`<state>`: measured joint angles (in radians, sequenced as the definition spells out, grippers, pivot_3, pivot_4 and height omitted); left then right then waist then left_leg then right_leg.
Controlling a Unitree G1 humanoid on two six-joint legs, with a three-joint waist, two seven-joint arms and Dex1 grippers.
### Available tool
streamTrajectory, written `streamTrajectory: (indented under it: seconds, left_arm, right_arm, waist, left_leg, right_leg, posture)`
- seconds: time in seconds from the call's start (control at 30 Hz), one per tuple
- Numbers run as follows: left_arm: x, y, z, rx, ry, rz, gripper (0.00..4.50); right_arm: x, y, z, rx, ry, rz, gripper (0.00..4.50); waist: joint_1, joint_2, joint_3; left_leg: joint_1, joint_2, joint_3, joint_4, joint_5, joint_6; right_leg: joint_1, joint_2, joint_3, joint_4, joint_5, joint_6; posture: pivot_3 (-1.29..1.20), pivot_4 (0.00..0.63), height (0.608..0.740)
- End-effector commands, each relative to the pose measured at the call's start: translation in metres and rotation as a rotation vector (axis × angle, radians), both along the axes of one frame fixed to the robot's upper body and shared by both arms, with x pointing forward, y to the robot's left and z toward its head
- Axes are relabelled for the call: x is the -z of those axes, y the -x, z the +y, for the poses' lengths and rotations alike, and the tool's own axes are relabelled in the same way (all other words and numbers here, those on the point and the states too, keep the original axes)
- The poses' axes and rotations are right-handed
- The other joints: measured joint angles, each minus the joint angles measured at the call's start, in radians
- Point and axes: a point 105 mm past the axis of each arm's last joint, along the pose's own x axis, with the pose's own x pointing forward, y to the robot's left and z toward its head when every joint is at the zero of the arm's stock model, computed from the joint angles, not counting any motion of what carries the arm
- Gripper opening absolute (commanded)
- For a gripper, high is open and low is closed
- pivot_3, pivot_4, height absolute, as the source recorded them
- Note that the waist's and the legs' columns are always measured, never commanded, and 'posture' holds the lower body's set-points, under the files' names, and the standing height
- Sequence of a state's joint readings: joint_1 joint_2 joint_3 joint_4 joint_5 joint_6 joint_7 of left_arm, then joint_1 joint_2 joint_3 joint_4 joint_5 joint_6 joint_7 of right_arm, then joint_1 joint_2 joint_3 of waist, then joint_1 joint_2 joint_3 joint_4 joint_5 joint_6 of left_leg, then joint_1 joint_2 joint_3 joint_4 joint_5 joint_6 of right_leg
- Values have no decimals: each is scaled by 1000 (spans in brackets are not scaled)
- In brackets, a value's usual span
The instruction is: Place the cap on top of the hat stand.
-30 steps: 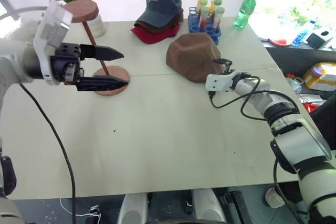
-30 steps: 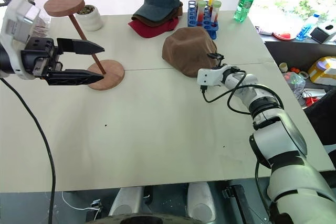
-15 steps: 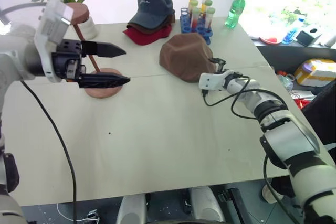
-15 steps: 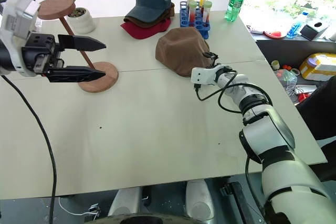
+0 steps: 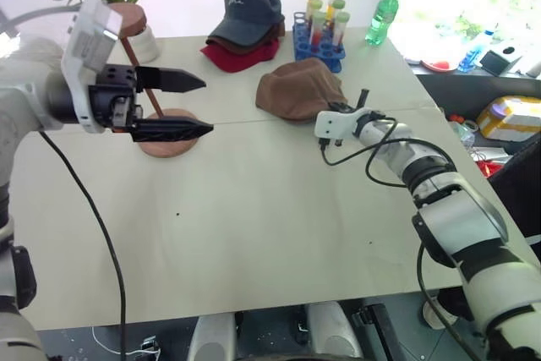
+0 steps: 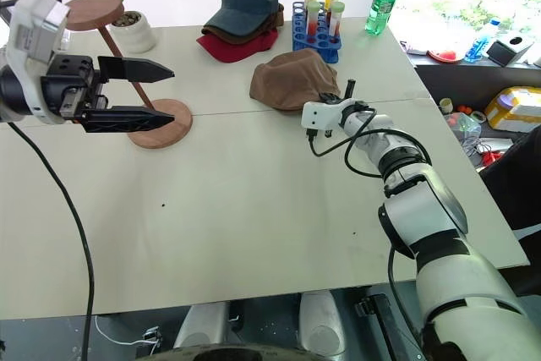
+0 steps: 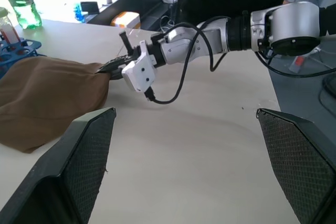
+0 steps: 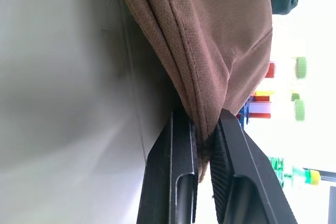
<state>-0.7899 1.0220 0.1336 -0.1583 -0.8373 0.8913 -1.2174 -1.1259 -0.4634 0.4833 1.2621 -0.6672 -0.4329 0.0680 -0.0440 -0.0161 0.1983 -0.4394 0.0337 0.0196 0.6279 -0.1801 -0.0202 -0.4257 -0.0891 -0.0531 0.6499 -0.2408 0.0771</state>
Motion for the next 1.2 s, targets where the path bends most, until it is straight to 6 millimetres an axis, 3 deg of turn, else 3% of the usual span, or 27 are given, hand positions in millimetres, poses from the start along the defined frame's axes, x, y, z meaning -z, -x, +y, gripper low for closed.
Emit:
streamTrajectory:
  seconds: [0.03,0.17,0.3,0.47,0.63,0.77,1.0,1.2]
  left_arm:
    - [-7,3,2,-10,0,-40,4500]
    - [-7,1,6,-36,14,-45,4500]
    - [-15,0,16,-99,67,-60,4500]
    - [-27,5,35,-204,157,-88,4500]
    - [-41,20,57,-314,245,-118,4500]
    - [-49,34,78,-418,278,-138,4500]
    - [-59,60,136,-673,283,-194,4500]
    - [-70,70,152,-733,287,-232,4500]
  right_arm:
    - [-13,0,7,-37,-47,-27,31]
    - [-29,0,9,-53,-116,-60,31]
    - [-67,4,12,-113,-196,-133,31]
    - [-143,24,24,-234,-248,-285,31]
    - [-219,63,63,-397,-341,-407,31]
    - [-242,80,98,-509,-401,-402,31]
    - [-266,106,172,-742,-480,-349,31]
    - [-266,109,213,-818,-496,-307,31]
  waist:
    - [0,0,0]
    - [-1,0,0]
    - [-1,0,1]
    - [1,1,2]
    - [-1,1,2]
    - [0,1,1]
    - [1,1,1]
    - [1,-1,0]
  left_leg:
    - [0,0,0,0,0,0]
    - [0,0,0,0,0,0]
    - [0,0,0,-1,0,0]
    - [-1,0,0,-1,0,0]
    - [-1,1,0,-1,0,0]
    - [-1,2,0,-1,0,0]
    - [-2,2,1,-1,0,0]
    - [-2,2,1,-2,-1,-1]
  right_leg:
    - [0,0,0,0,0,0]
    - [0,0,0,0,0,0]
    - [-1,0,0,0,0,0]
    - [-2,0,0,0,0,0]
    - [-2,0,0,0,0,0]
    - [-3,1,0,0,0,0]
    - [-3,1,-1,0,0,-1]
    - [-4,0,-1,-2,-1,-5]
  posture:
    - [0,150,728]
    - [0,150,728]
    - [0,150,728]
    - [0,150,728]
    - [0,150,728]
    - [0,150,728]
    - [0,150,728]
    - [0,150,728]
